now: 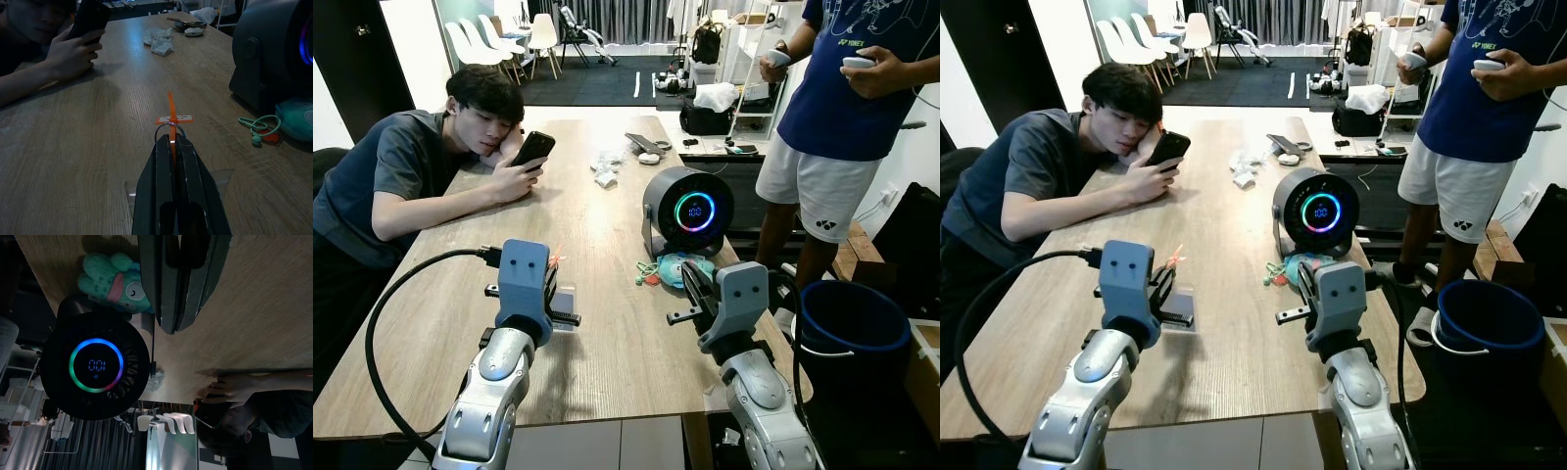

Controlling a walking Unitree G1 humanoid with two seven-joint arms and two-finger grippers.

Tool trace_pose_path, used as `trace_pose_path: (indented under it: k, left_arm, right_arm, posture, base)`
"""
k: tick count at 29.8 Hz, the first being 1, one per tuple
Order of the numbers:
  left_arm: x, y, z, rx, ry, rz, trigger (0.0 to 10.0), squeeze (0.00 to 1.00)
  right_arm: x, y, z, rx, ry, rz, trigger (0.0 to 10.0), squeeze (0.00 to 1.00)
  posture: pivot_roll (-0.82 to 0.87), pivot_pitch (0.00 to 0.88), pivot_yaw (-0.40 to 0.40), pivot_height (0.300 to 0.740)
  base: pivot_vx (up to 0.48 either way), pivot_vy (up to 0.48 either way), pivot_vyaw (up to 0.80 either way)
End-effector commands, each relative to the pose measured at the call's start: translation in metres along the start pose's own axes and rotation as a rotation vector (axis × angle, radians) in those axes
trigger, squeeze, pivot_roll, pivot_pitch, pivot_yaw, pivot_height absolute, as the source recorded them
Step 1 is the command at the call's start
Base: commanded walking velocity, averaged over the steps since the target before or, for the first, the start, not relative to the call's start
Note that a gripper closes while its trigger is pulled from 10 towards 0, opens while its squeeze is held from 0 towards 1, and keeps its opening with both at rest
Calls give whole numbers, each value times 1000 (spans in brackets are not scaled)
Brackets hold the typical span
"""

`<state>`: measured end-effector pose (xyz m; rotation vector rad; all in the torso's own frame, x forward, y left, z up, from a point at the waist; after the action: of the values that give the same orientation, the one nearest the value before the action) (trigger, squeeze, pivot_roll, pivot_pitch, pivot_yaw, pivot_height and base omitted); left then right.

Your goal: Hang keys on a hook

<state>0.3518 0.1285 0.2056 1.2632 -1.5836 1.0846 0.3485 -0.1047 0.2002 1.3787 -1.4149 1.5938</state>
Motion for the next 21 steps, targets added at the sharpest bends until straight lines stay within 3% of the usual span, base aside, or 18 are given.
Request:
trace_pose_path:
  k: [1,7,21]
  left_arm:
    - [-6,1,-1,9,-3,-17,10000,0]
    - [-5,2,-1,7,-4,-16,10000,0]
    - [-5,1,-2,11,-6,-16,10000,0]
  right_arm:
    - [-5,2,1,-5,2,-14,10000,0]
    - [-5,1,1,-6,1,-15,10000,0]
    - [-5,0,-1,3,11,-17,10000,0]
  posture:
    - [50,109,42,740]
    - [51,110,41,740]
    - [53,111,41,740]
  base:
    - [0,0,0]
    - [-221,0,0]
    - [-460,0,0]
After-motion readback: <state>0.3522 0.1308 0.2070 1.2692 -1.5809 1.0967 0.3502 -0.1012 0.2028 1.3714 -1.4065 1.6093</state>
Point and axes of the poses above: a point about 5 cm out from each wrist's last joint towards the gripper, its own y axis pointing back from the gripper into the wrist, its own x axis along the axis of the wrist's last joint, z = x × y, the point moved 5 cm from there along -y, pointing out of the wrist towards the gripper, and after that the axes turned 13 degrees about -y, right-handed, at the moved point
